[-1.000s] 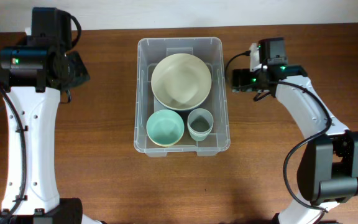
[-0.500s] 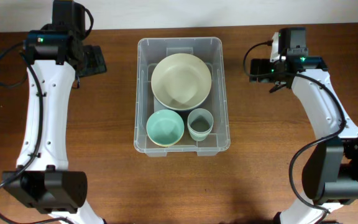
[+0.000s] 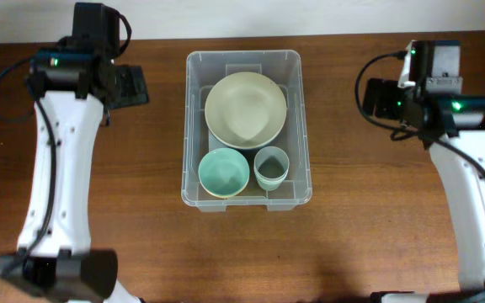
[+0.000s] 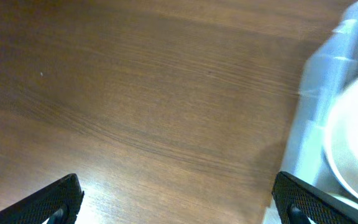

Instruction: Pack container

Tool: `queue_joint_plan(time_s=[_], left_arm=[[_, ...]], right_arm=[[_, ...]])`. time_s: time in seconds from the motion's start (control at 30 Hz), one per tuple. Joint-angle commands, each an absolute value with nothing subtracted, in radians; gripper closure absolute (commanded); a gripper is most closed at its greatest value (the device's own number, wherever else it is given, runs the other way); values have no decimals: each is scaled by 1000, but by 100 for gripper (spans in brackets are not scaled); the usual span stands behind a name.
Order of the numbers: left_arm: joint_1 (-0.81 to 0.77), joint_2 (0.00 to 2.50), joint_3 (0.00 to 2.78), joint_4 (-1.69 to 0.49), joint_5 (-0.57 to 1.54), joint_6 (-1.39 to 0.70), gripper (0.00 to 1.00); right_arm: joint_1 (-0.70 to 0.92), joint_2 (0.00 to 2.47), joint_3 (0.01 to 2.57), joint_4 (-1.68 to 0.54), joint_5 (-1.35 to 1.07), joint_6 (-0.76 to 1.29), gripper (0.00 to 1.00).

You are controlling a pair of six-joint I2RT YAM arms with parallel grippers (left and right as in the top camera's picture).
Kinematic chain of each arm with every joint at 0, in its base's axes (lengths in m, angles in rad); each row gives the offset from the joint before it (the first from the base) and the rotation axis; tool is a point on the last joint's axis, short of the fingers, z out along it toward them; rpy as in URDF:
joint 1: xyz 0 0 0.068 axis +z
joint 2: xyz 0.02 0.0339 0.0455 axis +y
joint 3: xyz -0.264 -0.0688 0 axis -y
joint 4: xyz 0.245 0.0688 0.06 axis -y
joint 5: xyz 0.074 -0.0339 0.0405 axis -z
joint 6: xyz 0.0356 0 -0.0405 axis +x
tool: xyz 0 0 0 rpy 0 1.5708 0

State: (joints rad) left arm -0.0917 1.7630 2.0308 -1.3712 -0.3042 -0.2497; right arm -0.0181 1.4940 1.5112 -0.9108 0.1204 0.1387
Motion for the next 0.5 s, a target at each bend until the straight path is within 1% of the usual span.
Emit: queue_joint_plan(time_s=[0.0, 0.13, 0.27, 0.3, 0.33, 0.47], left_arm=[[-102, 1613, 1957, -1353, -314, -229, 0], [-102, 1434, 1763, -1272, -315, -229, 0], [-102, 1176, 1457, -1140, -314, -229, 0], [-102, 1129, 1408, -1118, -314, -229, 0], [-102, 1031, 1313, -1073, -312, -229, 0], [-102, 831, 1150, -1007, -312, -230, 0]], right_arm=[[-12, 1378, 1425, -900, 145, 167, 1], [-12, 1238, 1268, -850, 145, 167, 1], [-12, 1040, 1047, -790, 145, 198, 1], [-12, 1004, 1014, -788, 144, 201, 1], [-12, 938, 957, -789, 144, 201, 1], [-12, 763, 838, -811, 144, 250, 1]])
